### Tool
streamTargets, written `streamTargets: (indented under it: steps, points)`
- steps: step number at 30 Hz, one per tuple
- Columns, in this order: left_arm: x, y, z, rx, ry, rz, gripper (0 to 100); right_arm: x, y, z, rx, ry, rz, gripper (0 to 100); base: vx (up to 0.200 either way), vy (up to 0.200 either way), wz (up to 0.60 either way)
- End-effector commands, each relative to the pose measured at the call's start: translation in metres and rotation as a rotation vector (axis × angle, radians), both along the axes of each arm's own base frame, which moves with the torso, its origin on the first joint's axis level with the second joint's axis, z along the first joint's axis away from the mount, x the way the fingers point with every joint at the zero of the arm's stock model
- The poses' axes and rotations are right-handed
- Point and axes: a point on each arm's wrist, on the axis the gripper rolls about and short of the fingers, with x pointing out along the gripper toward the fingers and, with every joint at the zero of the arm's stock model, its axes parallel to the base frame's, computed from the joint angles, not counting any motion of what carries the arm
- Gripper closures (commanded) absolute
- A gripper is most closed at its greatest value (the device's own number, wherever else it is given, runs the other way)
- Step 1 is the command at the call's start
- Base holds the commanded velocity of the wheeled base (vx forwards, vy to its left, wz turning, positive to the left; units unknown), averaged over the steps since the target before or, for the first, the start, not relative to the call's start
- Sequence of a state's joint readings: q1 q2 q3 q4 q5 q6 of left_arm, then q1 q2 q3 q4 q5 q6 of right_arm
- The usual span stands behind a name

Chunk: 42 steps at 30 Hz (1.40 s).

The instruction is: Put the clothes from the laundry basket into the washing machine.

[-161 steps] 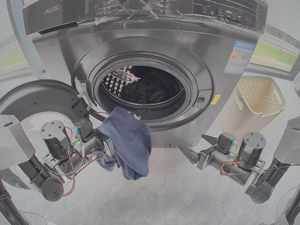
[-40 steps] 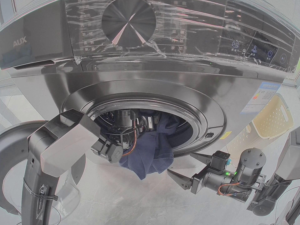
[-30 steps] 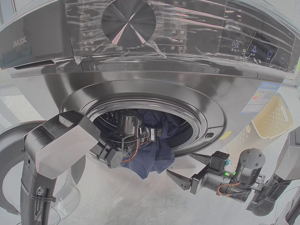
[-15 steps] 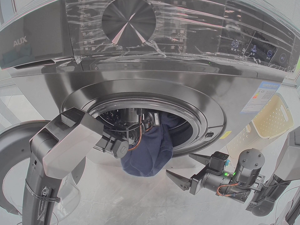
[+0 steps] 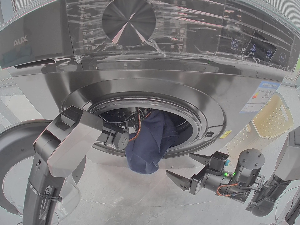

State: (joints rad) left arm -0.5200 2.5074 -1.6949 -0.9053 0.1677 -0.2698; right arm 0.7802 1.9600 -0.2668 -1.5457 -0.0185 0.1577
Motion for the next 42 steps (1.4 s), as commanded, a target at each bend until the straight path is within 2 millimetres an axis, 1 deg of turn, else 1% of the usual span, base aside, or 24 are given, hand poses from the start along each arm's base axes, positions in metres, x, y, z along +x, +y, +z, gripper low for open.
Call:
streamTargets:
  steps: [1, 3, 5, 6, 8, 9, 12, 13, 14, 15, 18, 19, 21, 26, 29, 32, 34, 36, 39, 40, 41, 42]
  points:
    - [-0.016, 0.002, 0.006, 0.014, 0.045, -0.020, 0, 0.000, 0.000, 0.000, -0.001, 0.001, 0.001, 0, 0.000, 0.000, 0.00]
    - [-0.033, 0.002, 0.003, 0.059, 0.111, -0.054, 0, 0.000, 0.000, 0.000, -0.001, 0.001, 0.001, 0, 0.000, 0.000, 0.00]
    - [-0.039, 0.002, 0.000, 0.083, 0.142, -0.063, 0, 0.000, 0.000, -0.001, -0.003, 0.003, 0.001, 0, 0.000, 0.000, 0.00]
    - [-0.046, 0.005, -0.004, 0.116, 0.181, -0.077, 0, 0.000, 0.001, -0.002, -0.005, 0.006, 0.001, 0, 0.000, 0.000, 0.00]
    - [-0.051, 0.007, -0.009, 0.148, 0.204, -0.089, 0, 0.000, 0.001, -0.003, -0.007, 0.008, 0.001, 0, 0.000, 0.000, 0.00]
    - [-0.055, 0.007, -0.018, 0.189, 0.219, -0.099, 0, 0.000, 0.001, -0.003, -0.007, 0.008, 0.002, 0, 0.000, 0.000, 0.00]
    - [-0.059, 0.010, -0.033, 0.247, 0.253, -0.103, 0, 0.000, 0.001, -0.003, -0.007, 0.008, 0.001, 0, 0.000, 0.000, 0.00]
    - [-0.062, 0.012, -0.041, 0.276, 0.275, -0.107, 0, 0.000, 0.001, -0.003, -0.007, 0.008, 0.001, 0, 0.000, 0.000, 0.00]
    - [-0.062, 0.013, -0.044, 0.285, 0.280, -0.110, 0, 0.000, 0.001, -0.003, -0.007, 0.008, 0.001, 0, 0.000, 0.000, 0.00]
    - [-0.062, 0.013, -0.052, 0.303, 0.293, -0.123, 0, 0.000, 0.001, -0.003, -0.007, 0.008, 0.001, 0, 0.000, 0.000, 0.00]
    - [-0.060, 0.014, -0.062, 0.318, 0.309, -0.131, 0, 0.000, 0.001, -0.003, -0.007, 0.008, 0.001, 0, 0.000, 0.000, 0.00]
    - [-0.058, 0.014, -0.064, 0.322, 0.310, -0.130, 100, 0.000, 0.001, -0.003, -0.007, 0.008, 0.001, 0, 0.000, 0.000, 0.00]
    - [-0.055, 0.013, -0.065, 0.321, 0.303, -0.130, 100, 0.000, 0.001, -0.003, -0.007, 0.008, 0.001, 0, 0.000, 0.000, 0.00]
    - [-0.048, 0.009, -0.059, 0.300, 0.274, -0.127, 100, 0.000, 0.001, -0.003, -0.007, 0.008, 0.002, 0, 0.000, 0.000, 0.00]
    - [-0.039, 0.004, -0.055, 0.271, 0.234, -0.111, 100, 0.000, 0.001, -0.003, -0.007, 0.008, 0.001, 0, 0.000, 0.000, 0.00]
    - [-0.027, -0.002, -0.043, 0.211, 0.165, -0.086, 100, 0.000, 0.001, -0.003, -0.007, 0.008, 0.001, 0, 0.000, 0.000, 0.00]
    - [-0.016, -0.007, -0.031, 0.138, 0.084, -0.047, 100, 0.000, 0.001, -0.003, -0.006, 0.009, 0.002, 0, 0.000, 0.000, 0.00]
    - [-0.005, -0.004, -0.018, 0.099, 0.025, -0.016, 100, 0.000, 0.001, -0.003, -0.007, 0.008, 0.002, 0, 0.000, 0.000, 0.00]
    - [0.002, -0.003, -0.004, 0.065, -0.024, 0.009, 100, 0.000, 0.001, -0.003, -0.008, 0.009, 0.001, 0, 0.000, 0.000, 0.00]
    - [0.002, -0.003, -0.004, 0.065, -0.024, 0.009, 100, 0.000, 0.001, -0.003, -0.008, 0.009, 0.001, 0, 0.000, 0.000, 0.00]
    - [0.004, -0.001, 0.004, 0.047, -0.043, 0.017, 100, 0.000, 0.001, -0.003, -0.008, 0.009, 0.002, 0, 0.000, 0.000, 0.00]
    - [0.004, -0.001, 0.004, 0.047, -0.043, 0.017, 100, 0.000, 0.001, -0.003, -0.008, 0.009, 0.002, 0, 0.000, 0.000, 0.00]
